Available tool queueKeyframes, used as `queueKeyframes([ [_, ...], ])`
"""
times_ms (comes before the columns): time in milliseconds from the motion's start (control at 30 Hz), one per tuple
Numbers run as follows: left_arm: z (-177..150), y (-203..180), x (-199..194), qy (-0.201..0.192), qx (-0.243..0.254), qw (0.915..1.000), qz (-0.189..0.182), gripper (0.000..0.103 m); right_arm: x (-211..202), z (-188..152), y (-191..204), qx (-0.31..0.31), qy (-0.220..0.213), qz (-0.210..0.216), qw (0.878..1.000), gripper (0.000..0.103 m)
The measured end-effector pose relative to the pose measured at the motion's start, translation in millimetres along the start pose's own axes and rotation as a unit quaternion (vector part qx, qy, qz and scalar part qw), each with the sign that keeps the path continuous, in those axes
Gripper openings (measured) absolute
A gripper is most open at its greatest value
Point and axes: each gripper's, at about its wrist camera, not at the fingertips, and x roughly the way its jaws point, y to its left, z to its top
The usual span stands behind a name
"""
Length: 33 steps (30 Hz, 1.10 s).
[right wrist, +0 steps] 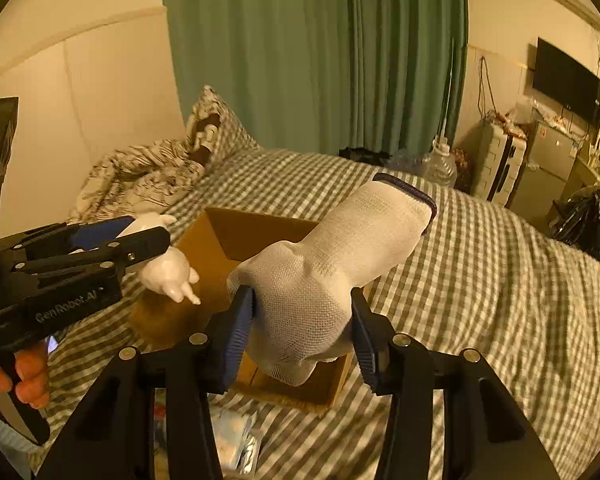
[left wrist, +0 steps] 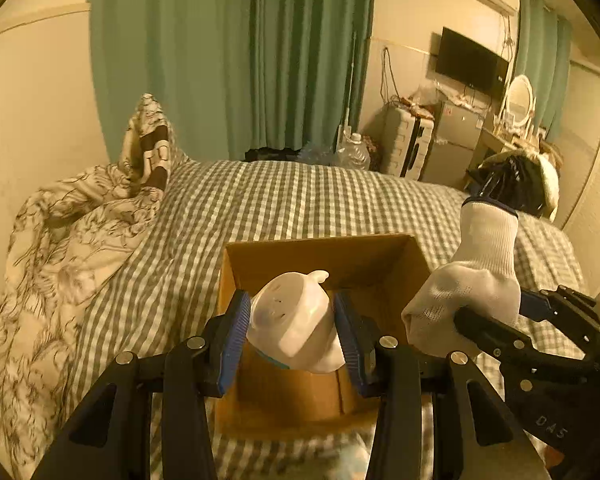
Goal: Organize objects
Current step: 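Carry the figurine and sock into the cardboard box and open both tools, then grasp the white tube with the right tool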
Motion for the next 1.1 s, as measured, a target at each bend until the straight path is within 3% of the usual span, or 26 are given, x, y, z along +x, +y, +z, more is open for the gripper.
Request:
queueKeyframes([
  [267,-16,3,41,0.022,0.009,0.9997,0.002,0.047,41,-13,-8,0.018,0.015,0.016,1.000,0.054],
  [333,-18,1,39,0.020,0.015,0.9997,0.002,0.056,39,-15,-9,0.018,0.008,0.014,1.000,0.068],
  [367,-18,0,36,0.017,0.014,0.9997,0.003,0.069,36,-14,-11,0.018,0.001,0.011,1.000,0.071],
  [400,-17,-1,32,0.013,0.012,0.9998,0.003,0.080,29,-13,-13,0.019,-0.008,0.007,1.000,0.074],
  [533,-15,-1,4,-0.001,0.006,1.0000,0.004,0.084,0,-7,-19,0.028,-0.029,0.003,0.999,0.081],
  [600,-14,2,-9,-0.005,0.004,0.9999,0.009,0.094,-21,-4,-19,0.029,-0.040,-0.003,0.999,0.081],
  [767,-23,6,-58,-0.025,-0.007,0.9995,0.017,0.102,-68,0,-8,0.017,-0.069,-0.007,0.997,0.086],
  [967,-57,9,-94,-0.013,-0.009,0.9993,0.035,0.103,-120,-17,19,-0.017,-0.089,-0.004,0.996,0.088],
  [1100,-91,16,-101,0.008,-0.023,0.9987,0.045,0.103,-132,-40,33,-0.027,-0.085,0.002,0.996,0.090],
])
